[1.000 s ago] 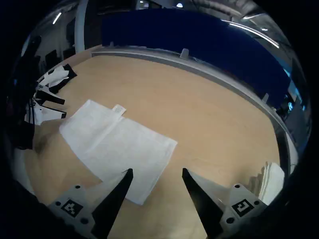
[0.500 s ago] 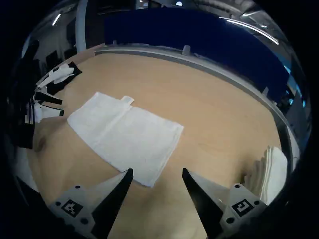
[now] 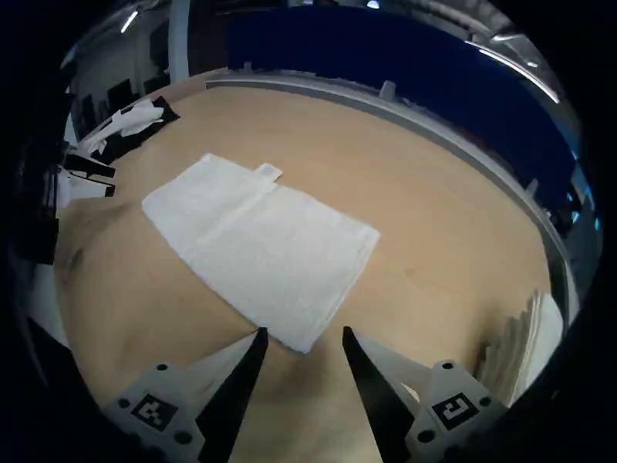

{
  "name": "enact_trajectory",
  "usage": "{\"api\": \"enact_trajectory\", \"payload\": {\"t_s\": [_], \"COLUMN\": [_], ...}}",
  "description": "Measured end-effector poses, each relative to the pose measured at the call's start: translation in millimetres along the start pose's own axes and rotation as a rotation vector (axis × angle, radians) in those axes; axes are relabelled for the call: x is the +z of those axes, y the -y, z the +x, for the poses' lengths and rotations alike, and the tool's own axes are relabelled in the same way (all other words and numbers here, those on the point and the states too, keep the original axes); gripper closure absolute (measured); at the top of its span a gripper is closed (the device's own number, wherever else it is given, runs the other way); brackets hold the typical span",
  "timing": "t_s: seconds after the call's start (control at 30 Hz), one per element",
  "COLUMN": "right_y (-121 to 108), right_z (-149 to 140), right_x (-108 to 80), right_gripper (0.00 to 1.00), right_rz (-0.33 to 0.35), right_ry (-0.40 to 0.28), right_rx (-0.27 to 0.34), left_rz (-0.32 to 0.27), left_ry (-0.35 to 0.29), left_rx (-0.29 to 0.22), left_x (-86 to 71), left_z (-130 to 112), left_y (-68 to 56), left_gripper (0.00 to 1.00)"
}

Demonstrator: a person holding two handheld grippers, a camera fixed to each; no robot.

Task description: Fold towel

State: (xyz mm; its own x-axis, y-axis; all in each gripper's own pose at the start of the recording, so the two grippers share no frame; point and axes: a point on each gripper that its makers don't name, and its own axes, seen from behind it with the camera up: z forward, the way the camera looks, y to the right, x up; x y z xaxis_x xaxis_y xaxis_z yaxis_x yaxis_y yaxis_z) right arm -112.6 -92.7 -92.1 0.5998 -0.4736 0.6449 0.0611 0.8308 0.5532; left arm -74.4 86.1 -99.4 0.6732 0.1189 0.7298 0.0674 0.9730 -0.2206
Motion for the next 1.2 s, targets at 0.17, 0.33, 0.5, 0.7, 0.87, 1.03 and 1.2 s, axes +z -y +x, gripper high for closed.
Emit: {"api": "enact_trajectory", "payload": {"t_s": [0.17, 0.33, 0.5, 0.7, 0.87, 1.03, 1.2], "right_y": [2, 4, 7, 6, 4, 2, -1], "right_z": [-2, -6, -7, -10, -9, -3, 12], "right_x": [4.3, 9.3, 11.8, 14.6, 13.9, 10.1, 1.8], "right_gripper": [0.34, 0.45, 0.55, 0.75, 0.91, 0.94, 0.95], "right_rz": [0.024, 0.052, 0.075, 0.082, 0.073, 0.06, 0.049], "right_ry": [0.017, 0.042, 0.053, 0.061, 0.05, 0.032, 0.003], "right_rx": [-0.029, -0.045, -0.058, -0.064, -0.068, -0.083, -0.093], "left_rz": [0.012, 0.015, 0.021, 0.026, 0.025, 0.024, 0.023], "left_ry": [0.001, 0.005, 0.002, 0.0, 0.0, -0.001, -0.005], "left_rx": [-0.006, -0.022, -0.033, -0.038, -0.04, -0.039, -0.045], "left_x": [-6.1, -10.8, -14.9, -17.5, -18.7, -19.3, -20.9], "left_z": [-7, -12, -14, -15, -14, -14, -12], "left_y": [3.3, 4.6, 6.7, 7.7, 6.9, 5.9, 5.9], "left_gripper": [0.07, 0.07, 0.07, 0.07, 0.07, 0.07, 0.07]}}
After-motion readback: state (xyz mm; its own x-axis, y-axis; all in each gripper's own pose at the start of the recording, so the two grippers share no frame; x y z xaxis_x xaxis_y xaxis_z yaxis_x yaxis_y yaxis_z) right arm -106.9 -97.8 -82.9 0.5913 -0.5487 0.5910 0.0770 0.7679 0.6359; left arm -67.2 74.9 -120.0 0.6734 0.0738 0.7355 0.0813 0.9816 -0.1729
